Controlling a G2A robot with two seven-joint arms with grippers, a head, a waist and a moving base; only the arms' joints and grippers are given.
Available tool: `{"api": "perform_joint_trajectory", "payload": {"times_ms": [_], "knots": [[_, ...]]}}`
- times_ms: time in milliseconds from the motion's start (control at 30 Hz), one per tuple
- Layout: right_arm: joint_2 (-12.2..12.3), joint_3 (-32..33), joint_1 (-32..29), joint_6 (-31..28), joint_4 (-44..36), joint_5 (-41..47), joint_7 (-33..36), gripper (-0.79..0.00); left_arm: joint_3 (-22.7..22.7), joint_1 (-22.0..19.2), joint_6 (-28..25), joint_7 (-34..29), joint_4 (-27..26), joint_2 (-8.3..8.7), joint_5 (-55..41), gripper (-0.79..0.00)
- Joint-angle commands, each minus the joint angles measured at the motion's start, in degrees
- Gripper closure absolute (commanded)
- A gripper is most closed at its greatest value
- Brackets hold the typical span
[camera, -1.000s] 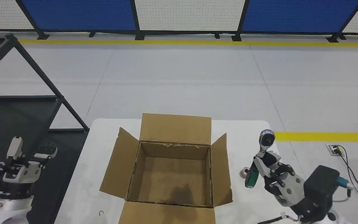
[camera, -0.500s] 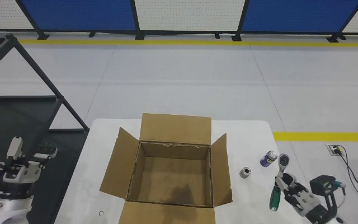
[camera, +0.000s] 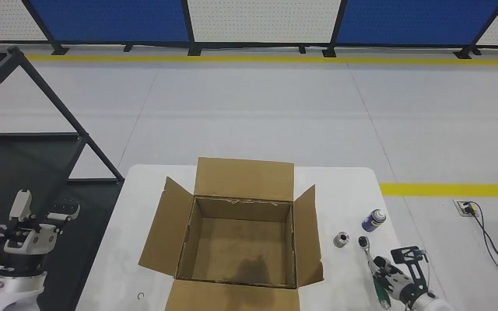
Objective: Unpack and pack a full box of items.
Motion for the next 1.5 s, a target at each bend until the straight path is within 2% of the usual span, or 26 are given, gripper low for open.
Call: {"api": "perform_joint_trajectory", "payload": {"times_ms": [0, 400, 433, 467, 500, 567, 667, 800, 833, 867, 900, 1167, 1267, 1433, 1467], "knots": [[0.06, -0.37, 0.58, 0.67, 0.66, -1.0, 0.19, 0.0, 0.0, 0.0, 0.0, 0.0, 0.0, 0.0, 0.0, -0.785], [0.32, -2.46, 3.64, 1.01, 4.55, -2.29, 0.2, 0.0, 0.0, 0.0, 0.0, 0.0, 0.0, 0.0, 0.0, -0.785], [0.35, -2.43, 3.65, 1.11, 4.67, -2.27, 0.21, -0.065, 0.0, 0.0, 0.0, 0.0, 0.0, 0.0, 0.0, -0.785], [0.38, -2.38, 3.6, 1.19, 4.72, -2.17, 0.22, -0.246, 0.0, 0.0, 0.0, 0.0, 0.0, 0.0, 0.0, -0.785], [0.42, -2.24, 3.5, 1.21, 4.7, -1.99, 0.13, -0.332, 0.0, 0.0, 0.0, 0.0, 0.0, 0.0, 0.0, -0.785], [0.46, -1.7, 2.99, 1.21, 4.42, -1.04, -0.67, -0.366, 0.0, 0.0, 0.0, 0.0, 0.0, 0.0, 0.0, -0.785], [0.59, -0.24, 1.29, 0.64, 2.82, 0.04, -2.52, -0.376, 0.0, 0.0, 0.0, 0.0, 0.0, 0.0, 0.0, -0.785], [0.69, 2.27, -2.43, 0.6, -1.42, 1.36, -5.49, -0.342, 0.0, 0.0, 0.0, 0.0, 0.0, 0.0, 0.0, -0.785], [0.7, 2.86, -3.41, 0.62, -2.7, 1.53, -6.34, -0.299, 0.0, 0.0, 0.0, 0.0, 0.0, 0.0, 0.0, -0.785], [0.69, 3.4, -4.35, 0.14, -4.13, 2.24, -7.51, -0.025, 0.0, 0.0, 0.0, 0.0, 0.0, 0.0, 0.0, -0.785], [0.7, 4.02, -5.45, -0.84, -5.41, 2.84, -8.81, 0.0, 0.0, 0.0, 0.0, 0.0, 0.0, 0.0, 0.0, -0.785], [0.83, 8.37, -12.38, -15.66, -12.38, 8.88, -19.9, 0.0, 0.0, 0.0, 0.0, 0.0, 0.0, 0.0, 0.0, -0.785], [1.06, 8.96, -12.59, -21.41, -13.18, 11.94, -20.49, 0.0, 0.0, 0.0, 0.0, 0.0, 0.0, 0.0, 0.0, -0.785], [1.51, 8.2, -10.85, -25.28, -14.37, 14.04, -17.47, 0.0, 0.0, 0.0, 0.0, 0.0, 0.0, 0.0, 0.0, -0.785], [1.51, 8.2, -10.85, -25.28, -14.37, 14.04, -17.47, -0.299, 0.0, 0.0, 0.0, 0.0, 0.0, 0.0, 0.0, -0.785]]}}
